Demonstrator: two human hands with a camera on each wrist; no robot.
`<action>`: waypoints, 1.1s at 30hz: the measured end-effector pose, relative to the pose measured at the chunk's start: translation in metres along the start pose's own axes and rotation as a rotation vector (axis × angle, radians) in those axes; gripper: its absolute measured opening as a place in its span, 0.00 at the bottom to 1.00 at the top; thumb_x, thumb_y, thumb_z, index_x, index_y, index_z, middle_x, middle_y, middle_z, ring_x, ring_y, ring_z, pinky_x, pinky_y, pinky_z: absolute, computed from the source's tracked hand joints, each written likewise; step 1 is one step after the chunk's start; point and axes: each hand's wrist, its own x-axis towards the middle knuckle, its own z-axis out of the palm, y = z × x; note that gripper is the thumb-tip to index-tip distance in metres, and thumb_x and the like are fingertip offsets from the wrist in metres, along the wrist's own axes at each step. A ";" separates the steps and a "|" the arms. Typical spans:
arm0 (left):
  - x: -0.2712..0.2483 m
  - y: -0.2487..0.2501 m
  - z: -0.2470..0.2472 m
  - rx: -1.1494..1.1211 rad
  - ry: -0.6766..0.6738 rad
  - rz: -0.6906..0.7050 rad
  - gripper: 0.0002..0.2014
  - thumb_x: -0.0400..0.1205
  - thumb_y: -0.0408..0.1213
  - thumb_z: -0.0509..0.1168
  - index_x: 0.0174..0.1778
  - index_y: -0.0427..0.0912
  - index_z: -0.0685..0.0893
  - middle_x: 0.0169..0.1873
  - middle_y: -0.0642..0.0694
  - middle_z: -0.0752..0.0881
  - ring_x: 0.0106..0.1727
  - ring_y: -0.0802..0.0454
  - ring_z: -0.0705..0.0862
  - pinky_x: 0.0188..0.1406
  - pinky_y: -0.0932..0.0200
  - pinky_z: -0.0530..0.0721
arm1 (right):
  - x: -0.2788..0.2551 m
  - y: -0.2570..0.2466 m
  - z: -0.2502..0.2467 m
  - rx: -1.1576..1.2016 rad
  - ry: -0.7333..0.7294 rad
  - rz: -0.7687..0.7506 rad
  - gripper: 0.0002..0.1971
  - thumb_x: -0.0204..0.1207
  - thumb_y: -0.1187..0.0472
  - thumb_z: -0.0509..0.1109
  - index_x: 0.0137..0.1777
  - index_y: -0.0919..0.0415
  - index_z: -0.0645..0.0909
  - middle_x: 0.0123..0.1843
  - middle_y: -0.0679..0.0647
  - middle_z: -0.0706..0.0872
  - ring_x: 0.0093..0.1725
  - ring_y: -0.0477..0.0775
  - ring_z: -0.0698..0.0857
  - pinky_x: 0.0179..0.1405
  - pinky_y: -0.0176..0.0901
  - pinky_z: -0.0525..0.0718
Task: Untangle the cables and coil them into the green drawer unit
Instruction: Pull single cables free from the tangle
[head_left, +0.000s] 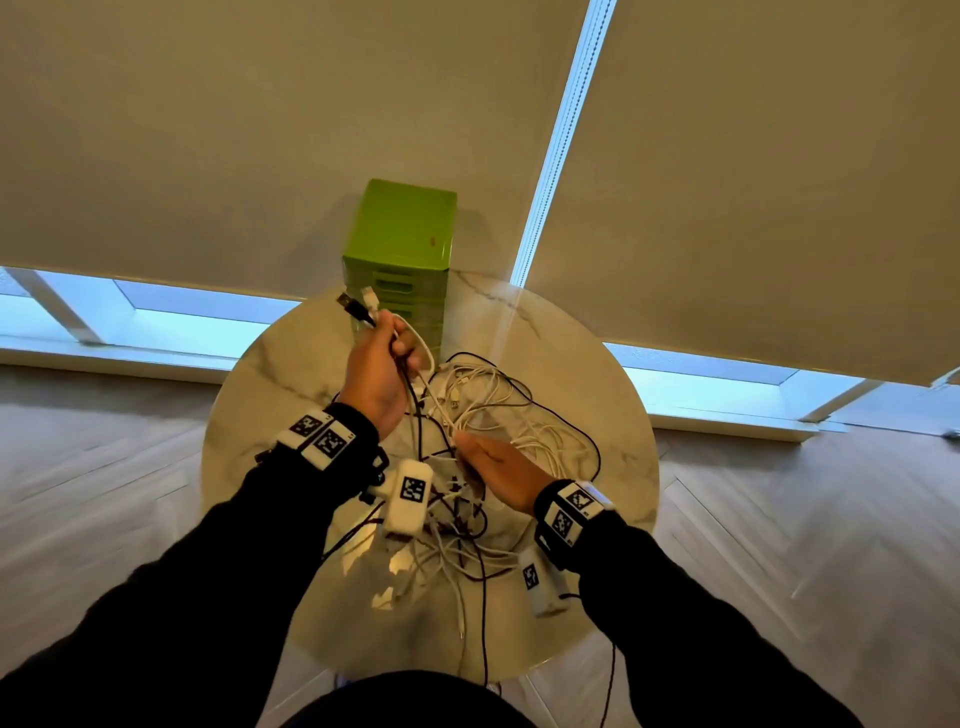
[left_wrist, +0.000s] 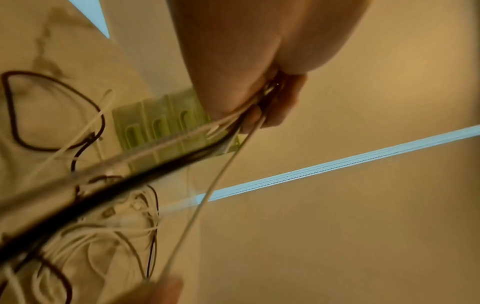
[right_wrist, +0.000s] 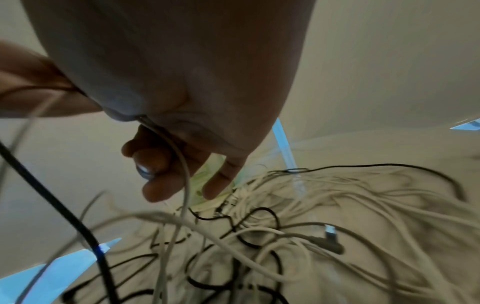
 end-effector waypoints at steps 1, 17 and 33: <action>0.002 0.005 -0.002 0.002 -0.016 0.021 0.18 0.94 0.46 0.49 0.39 0.47 0.72 0.22 0.56 0.69 0.22 0.58 0.67 0.25 0.63 0.66 | -0.002 0.010 -0.001 0.001 0.009 0.006 0.29 0.85 0.32 0.49 0.38 0.54 0.75 0.31 0.49 0.79 0.32 0.49 0.77 0.45 0.50 0.78; -0.029 -0.018 -0.021 0.920 -0.256 -0.012 0.24 0.91 0.57 0.48 0.46 0.43 0.80 0.35 0.49 0.76 0.40 0.50 0.74 0.45 0.55 0.74 | 0.028 -0.056 -0.037 -0.161 0.426 -0.129 0.20 0.91 0.49 0.55 0.34 0.46 0.70 0.31 0.46 0.75 0.31 0.43 0.74 0.38 0.47 0.76; -0.001 0.015 -0.006 0.399 0.058 0.075 0.10 0.93 0.40 0.52 0.48 0.49 0.75 0.34 0.51 0.77 0.28 0.62 0.70 0.29 0.65 0.67 | 0.002 0.011 -0.011 -0.204 -0.051 0.048 0.20 0.91 0.47 0.53 0.39 0.53 0.74 0.34 0.50 0.79 0.34 0.52 0.79 0.41 0.46 0.78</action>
